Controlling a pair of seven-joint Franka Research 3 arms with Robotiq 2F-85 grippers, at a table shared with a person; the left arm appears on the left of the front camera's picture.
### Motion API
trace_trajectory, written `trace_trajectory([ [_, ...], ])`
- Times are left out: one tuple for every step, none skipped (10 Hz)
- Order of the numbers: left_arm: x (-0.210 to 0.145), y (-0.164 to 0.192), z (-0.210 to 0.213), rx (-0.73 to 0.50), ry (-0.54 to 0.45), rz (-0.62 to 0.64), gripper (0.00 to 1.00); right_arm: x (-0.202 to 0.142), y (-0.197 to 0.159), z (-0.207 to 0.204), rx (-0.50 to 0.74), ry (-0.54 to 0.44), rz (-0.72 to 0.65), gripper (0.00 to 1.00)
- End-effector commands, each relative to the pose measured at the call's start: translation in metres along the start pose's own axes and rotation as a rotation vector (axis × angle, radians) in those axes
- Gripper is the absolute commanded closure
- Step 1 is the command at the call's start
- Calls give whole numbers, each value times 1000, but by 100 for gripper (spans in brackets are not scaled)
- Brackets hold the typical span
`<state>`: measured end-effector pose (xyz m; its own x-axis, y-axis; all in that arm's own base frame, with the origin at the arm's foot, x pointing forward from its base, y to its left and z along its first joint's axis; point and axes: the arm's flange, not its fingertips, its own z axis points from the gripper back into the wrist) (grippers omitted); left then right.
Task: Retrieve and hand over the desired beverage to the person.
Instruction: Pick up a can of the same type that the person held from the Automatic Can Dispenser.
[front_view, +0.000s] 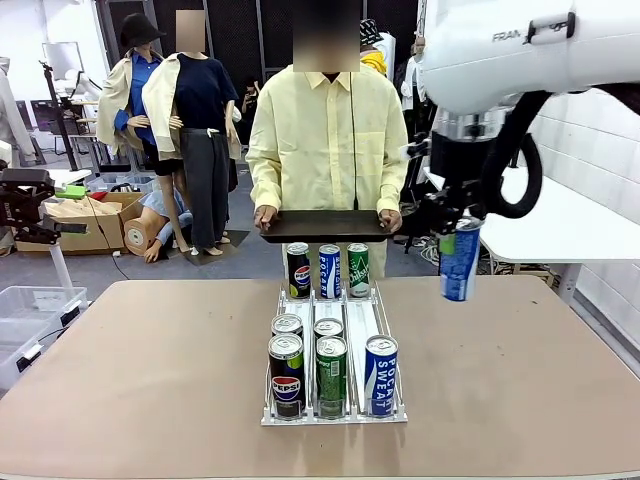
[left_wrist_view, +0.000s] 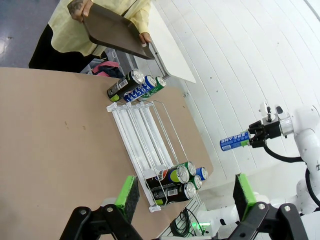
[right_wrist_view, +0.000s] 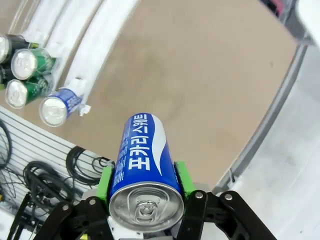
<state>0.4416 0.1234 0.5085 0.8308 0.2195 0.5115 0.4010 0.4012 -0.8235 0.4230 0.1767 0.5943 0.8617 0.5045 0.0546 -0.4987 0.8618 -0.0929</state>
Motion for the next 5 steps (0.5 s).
trace_trajectory([
  [1, -1, 1, -2, -5, -2, 0, -14, -39, -5, 13, -24, -31, 91],
  [1, -1, 1, -2, -5, -2, 0, -21, -60, -12, 31, -30, -60, 91],
  [1, -1, 1, -2, -5, -2, 0, -27, -82, -24, 20, -6, -119, 91],
  [1, -1, 1, -2, -5, -2, 0, -35, -97, -29, 43, -13, -130, 91],
  [1, -1, 1, -2, -5, -2, 0, -43, -107, -28, 58, -28, -128, 91],
])
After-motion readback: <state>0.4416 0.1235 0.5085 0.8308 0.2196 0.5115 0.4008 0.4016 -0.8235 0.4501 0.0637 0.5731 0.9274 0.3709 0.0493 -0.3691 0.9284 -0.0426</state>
